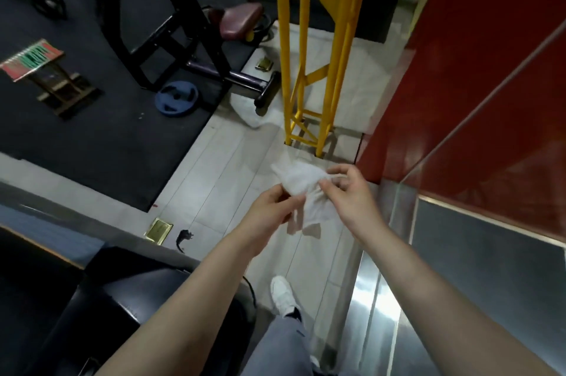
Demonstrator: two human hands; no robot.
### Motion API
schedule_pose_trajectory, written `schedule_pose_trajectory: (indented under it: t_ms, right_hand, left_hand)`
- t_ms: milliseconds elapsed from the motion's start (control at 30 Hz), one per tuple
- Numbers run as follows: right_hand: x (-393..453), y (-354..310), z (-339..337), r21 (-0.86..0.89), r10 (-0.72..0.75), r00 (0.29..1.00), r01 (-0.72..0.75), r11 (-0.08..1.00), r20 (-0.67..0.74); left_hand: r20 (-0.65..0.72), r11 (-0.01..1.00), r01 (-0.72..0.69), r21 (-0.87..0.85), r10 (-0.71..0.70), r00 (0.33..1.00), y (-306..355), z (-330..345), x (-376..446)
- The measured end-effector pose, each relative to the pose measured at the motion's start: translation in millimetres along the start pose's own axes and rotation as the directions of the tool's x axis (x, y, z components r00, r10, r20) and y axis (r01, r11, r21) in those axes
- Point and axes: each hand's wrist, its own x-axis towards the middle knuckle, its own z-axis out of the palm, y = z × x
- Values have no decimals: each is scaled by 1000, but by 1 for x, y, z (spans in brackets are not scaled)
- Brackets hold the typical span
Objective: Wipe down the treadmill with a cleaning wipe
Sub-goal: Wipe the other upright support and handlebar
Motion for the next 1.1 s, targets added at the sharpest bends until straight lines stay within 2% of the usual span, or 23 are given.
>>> schedule_pose_trajectory:
  t_ms: [67, 100, 200, 300, 367, 433, 500, 600, 700, 800, 833, 967, 1100]
  right_hand:
    - [28, -12, 10, -120, -85, 996, 82, 989, -24]
    - [42, -19, 16, -214, -115, 993, 114, 970, 9]
    - [80, -33, 36, -444, -129, 963, 225, 868, 236]
    - [118, -54, 64, -564, -105, 898, 356, 745, 427]
    - [141, -67, 87, -604, -93, 811, 501, 619, 577]
    - [162, -78, 112, -562, -75, 671, 672, 482, 737]
    - [185, -84, 138, -462, -58, 535, 774, 434, 843]
    - [215, -89, 177, -333, -2, 369, 840, 428, 929]
    - [230, -89, 210, -190, 63, 179, 901, 390, 982]
    - [232, -88, 227, -152, 123, 115, 923, 353, 986]
    - [230, -86, 231, -138, 143, 94, 928, 347, 985]
    - [204, -73, 248, -33, 240, -44, 951, 307, 970]
    - [168, -42, 270, 78, 338, -167, 962, 261, 926]
  left_hand:
    - [-87, 999, -33, -37, 29, 996, 13, -10, 19]
    - [-150, 997, -46, -59, 36, 988, 21, -16, 27]
    - [-333, 986, -81, -145, 29, 943, 37, -35, 47]
    - [-452, 980, -117, -164, 31, 891, 49, -59, 60]
    - [-514, 976, -136, -169, 30, 857, 56, -75, 64]
    - [-566, 969, -172, -177, 43, 823, 63, -91, 69]
    - [-631, 961, -208, -185, 46, 774, 66, -105, 76]
    - [-749, 950, -245, -192, 19, 662, 62, -121, 85]
    - [-869, 939, -280, -201, -39, 493, 50, -123, 88]
    - [-945, 925, -292, -243, -158, 286, 36, -117, 79]
    - [-949, 918, -287, -274, -210, 236, 28, -115, 73]
    - [-922, 894, -227, -387, -383, 61, -17, -99, 40]
    - [-846, 841, -191, -506, -527, -78, -78, -75, 6]
